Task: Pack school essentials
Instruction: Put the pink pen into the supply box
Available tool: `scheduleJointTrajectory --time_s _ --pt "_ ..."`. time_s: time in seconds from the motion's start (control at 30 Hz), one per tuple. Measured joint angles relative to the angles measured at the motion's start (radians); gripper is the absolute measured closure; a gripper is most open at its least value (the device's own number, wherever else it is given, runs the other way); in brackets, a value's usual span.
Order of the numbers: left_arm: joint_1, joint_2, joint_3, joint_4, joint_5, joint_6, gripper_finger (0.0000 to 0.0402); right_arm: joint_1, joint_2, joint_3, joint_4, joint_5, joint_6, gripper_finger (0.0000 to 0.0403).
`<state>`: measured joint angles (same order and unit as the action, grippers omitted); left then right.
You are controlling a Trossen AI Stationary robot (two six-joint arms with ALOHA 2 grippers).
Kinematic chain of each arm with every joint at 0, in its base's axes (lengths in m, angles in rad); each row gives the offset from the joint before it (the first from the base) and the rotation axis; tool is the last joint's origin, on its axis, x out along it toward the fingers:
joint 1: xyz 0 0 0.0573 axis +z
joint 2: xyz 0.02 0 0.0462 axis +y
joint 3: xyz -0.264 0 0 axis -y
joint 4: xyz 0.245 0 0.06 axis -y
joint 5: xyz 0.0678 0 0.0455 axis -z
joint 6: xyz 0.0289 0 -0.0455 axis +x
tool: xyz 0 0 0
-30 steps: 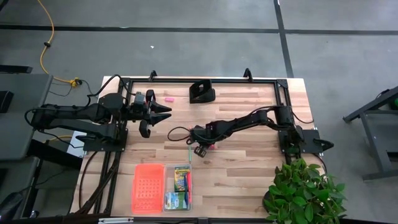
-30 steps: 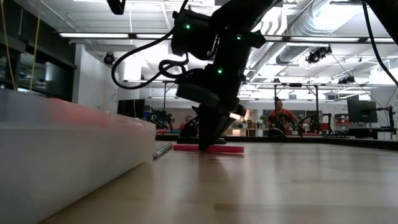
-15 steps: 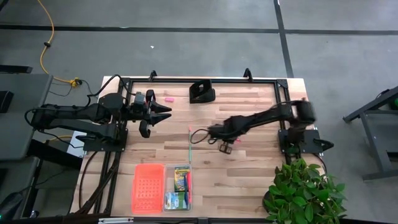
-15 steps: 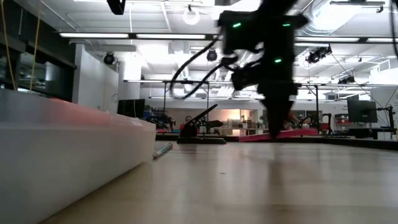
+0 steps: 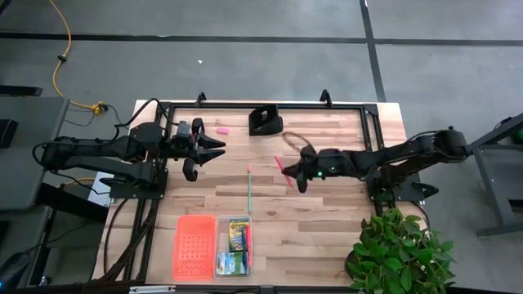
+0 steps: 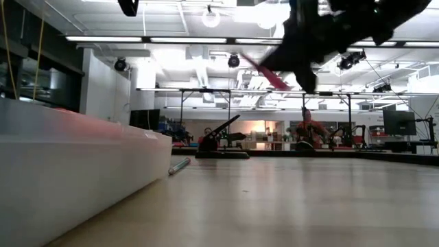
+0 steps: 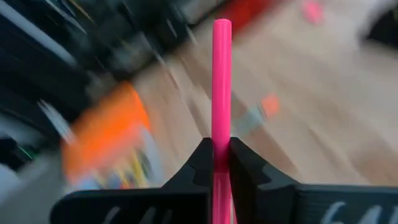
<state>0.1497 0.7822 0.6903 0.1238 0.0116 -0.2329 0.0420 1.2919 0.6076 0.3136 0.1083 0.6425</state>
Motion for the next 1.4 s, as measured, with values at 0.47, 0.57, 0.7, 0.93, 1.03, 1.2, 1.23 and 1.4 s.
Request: scheduleJointTrajectory --time_s 0.47,0.57,0.7,0.93,1.03,1.2,1.23,1.4 --pt "0.000 0.000 0.000 0.020 0.003 -0.002 0.0298 0.003 0.012 0.231 0.226 0.006 -0.327 0.0398" --pt "0.000 0.000 0.000 0.025 0.003 0.000 0.0298 0.005 0.012 0.241 0.222 0.006 -0.338 0.0398" --pt "0.000 0.000 0.000 0.032 0.003 0.000 0.0298 0.004 0.012 0.242 0.214 0.005 -0.337 0.0398" --pt "0.000 0.000 0.000 0.033 0.003 0.000 0.0298 0.004 0.012 0.242 0.219 0.004 -0.334 0.0398" --pt "0.000 0.000 0.000 0.033 0.003 0.000 0.0298 0.004 0.012 0.242 0.219 0.004 -0.334 0.0398" --pt "0.000 0.009 0.000 0.066 0.003 -0.023 0.0298 0.005 0.021 0.243 0.230 0.002 -0.302 0.0398" --pt "0.000 0.025 0.000 0.089 0.003 -0.026 0.0298 0.005 0.032 0.245 0.239 -0.010 -0.292 0.0398" --pt "-0.001 0.128 0.000 0.200 0.003 -0.026 0.0289 0.006 0.116 0.298 0.244 -0.025 -0.307 0.0398"
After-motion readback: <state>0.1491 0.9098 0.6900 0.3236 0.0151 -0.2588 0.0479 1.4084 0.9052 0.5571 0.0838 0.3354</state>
